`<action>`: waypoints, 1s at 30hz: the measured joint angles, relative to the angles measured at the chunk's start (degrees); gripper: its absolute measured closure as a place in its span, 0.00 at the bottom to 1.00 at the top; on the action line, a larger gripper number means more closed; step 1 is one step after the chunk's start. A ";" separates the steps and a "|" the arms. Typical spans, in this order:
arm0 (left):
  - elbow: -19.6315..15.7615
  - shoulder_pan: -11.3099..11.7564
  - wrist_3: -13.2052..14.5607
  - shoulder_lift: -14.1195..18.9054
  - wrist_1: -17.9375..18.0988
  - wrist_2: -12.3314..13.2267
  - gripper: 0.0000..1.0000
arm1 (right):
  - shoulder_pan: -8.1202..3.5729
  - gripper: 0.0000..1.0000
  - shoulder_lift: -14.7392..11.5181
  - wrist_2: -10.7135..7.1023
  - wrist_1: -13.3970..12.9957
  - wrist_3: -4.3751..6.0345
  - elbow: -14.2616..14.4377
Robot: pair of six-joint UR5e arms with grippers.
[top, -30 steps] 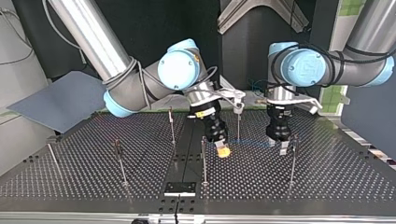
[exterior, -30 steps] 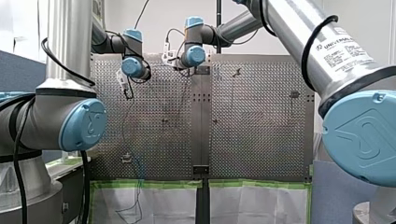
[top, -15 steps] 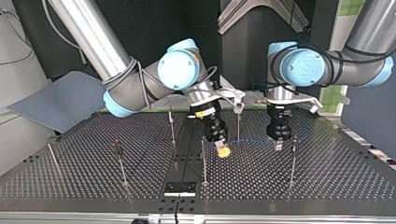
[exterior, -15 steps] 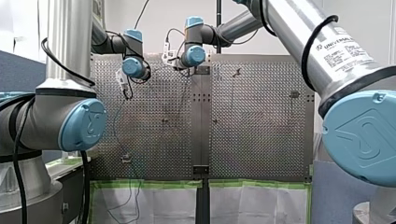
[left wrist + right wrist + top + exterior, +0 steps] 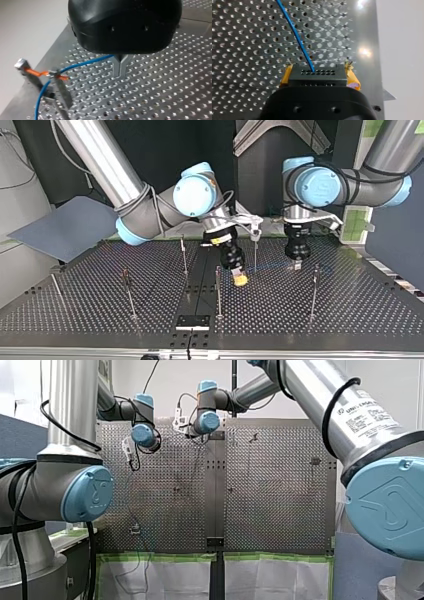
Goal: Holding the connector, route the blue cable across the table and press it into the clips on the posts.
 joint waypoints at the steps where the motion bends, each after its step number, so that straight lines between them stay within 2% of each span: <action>1: -0.43 -0.12 0.09 0.02 0.35 -0.18 1.00 | 0.05 1.00 0.24 0.00 0.02 0.06 0.14; 11: -5.35 -0.82 -0.44 -0.46 5.03 -1.46 1.00 | -0.11 1.00 1.53 0.15 -0.02 0.12 2.97; 22: -11.17 -1.64 -0.18 -5.66 10.85 -1.35 1.00 | -1.09 1.00 1.59 -0.01 -0.06 0.36 8.20; 26: -13.21 -1.82 -0.19 -7.69 12.91 -0.88 1.00 | -1.53 1.00 1.61 -0.32 -0.12 0.19 10.07; 30: -15.40 -1.84 -0.34 -8.85 15.12 -0.37 1.00 | -1.98 1.00 1.60 -1.37 -0.20 -0.33 12.16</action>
